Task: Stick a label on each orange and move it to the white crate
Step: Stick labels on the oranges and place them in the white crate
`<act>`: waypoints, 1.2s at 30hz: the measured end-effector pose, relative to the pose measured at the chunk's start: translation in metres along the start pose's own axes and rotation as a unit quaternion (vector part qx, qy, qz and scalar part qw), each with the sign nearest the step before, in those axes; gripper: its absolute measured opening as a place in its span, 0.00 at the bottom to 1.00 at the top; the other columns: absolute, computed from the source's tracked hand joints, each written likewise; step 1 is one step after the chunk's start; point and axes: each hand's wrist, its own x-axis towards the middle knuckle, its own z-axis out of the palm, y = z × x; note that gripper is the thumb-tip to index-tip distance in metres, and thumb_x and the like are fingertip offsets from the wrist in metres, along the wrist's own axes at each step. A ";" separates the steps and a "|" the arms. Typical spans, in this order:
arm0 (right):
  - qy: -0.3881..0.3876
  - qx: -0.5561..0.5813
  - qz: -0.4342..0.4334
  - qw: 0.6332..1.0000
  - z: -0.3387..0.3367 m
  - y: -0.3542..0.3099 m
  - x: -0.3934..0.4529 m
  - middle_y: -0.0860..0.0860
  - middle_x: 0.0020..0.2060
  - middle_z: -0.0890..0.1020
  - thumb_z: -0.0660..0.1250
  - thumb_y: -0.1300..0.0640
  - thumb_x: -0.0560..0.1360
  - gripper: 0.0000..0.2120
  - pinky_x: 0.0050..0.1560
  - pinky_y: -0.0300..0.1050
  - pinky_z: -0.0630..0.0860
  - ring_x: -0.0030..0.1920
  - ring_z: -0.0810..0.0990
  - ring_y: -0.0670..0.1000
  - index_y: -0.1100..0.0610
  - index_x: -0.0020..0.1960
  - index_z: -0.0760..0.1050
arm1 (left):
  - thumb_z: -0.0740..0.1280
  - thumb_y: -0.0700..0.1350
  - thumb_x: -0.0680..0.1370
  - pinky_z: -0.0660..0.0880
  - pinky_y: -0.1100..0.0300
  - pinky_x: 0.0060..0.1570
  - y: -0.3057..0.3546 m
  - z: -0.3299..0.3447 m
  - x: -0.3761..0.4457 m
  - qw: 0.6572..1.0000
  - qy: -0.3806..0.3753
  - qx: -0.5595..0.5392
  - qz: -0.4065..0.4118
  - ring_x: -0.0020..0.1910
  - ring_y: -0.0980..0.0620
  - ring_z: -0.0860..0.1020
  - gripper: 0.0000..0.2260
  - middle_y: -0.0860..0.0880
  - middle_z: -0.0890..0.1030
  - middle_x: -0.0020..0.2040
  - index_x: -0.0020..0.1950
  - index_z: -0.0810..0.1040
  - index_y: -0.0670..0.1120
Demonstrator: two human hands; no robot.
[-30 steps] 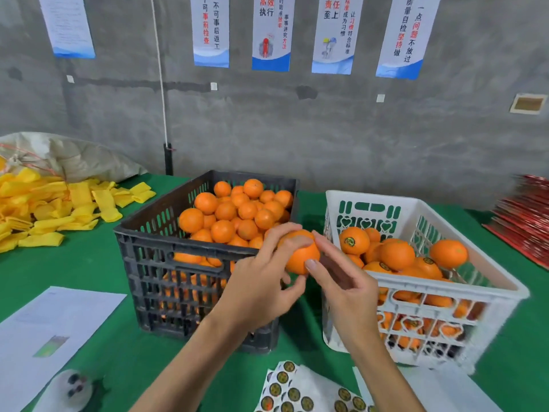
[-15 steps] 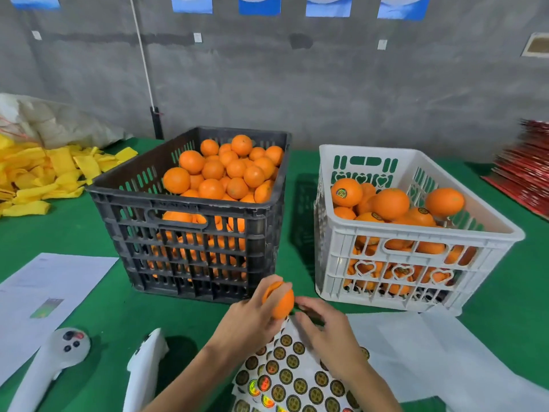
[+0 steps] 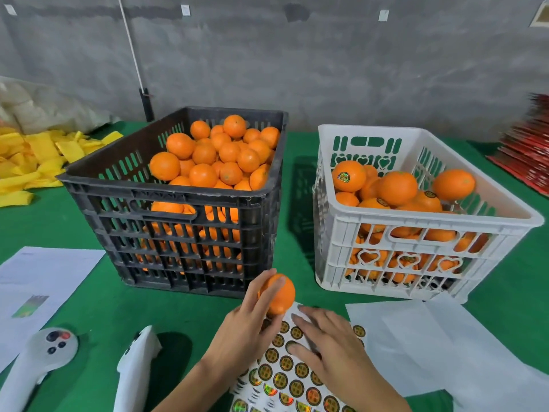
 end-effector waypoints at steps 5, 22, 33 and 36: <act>0.078 0.037 -0.010 0.996 0.002 0.002 0.012 0.39 0.68 0.72 0.53 0.33 0.81 0.26 0.67 0.42 0.66 0.65 0.68 0.43 0.43 0.71 0.75 | 0.63 0.66 0.81 0.83 0.58 0.53 0.004 0.007 -0.003 0.993 0.026 -0.115 -0.029 0.66 0.62 0.76 0.29 0.60 0.57 0.82 0.79 0.56 0.66; 0.319 0.333 0.152 0.874 -0.008 -0.011 0.027 0.41 0.45 0.81 0.70 0.57 0.80 0.06 0.49 0.38 0.77 0.48 0.81 0.44 0.48 0.47 0.84 | 0.67 0.64 0.80 0.82 0.61 0.55 -0.002 0.006 -0.002 0.983 0.024 -0.176 -0.039 0.64 0.62 0.78 0.30 0.62 0.59 0.79 0.80 0.59 0.63; 0.293 0.155 0.045 0.942 -0.102 -0.046 0.013 0.37 0.73 0.69 0.52 0.40 0.85 0.22 0.74 0.37 0.64 0.72 0.64 0.36 0.44 0.76 0.68 | 0.64 0.57 0.80 0.82 0.60 0.54 0.061 -0.030 0.056 0.991 0.083 -0.092 0.054 0.68 0.67 0.70 0.29 0.65 0.58 0.79 0.80 0.57 0.66; 0.344 0.103 0.059 0.931 -0.150 -0.048 0.024 0.41 0.75 0.68 0.55 0.33 0.78 0.33 0.71 0.38 0.67 0.73 0.67 0.42 0.46 0.79 0.62 | 0.69 0.48 0.81 0.83 0.49 0.52 0.103 -0.055 0.104 0.987 0.122 -0.072 0.076 0.62 0.59 0.75 0.30 0.68 0.58 0.77 0.78 0.60 0.65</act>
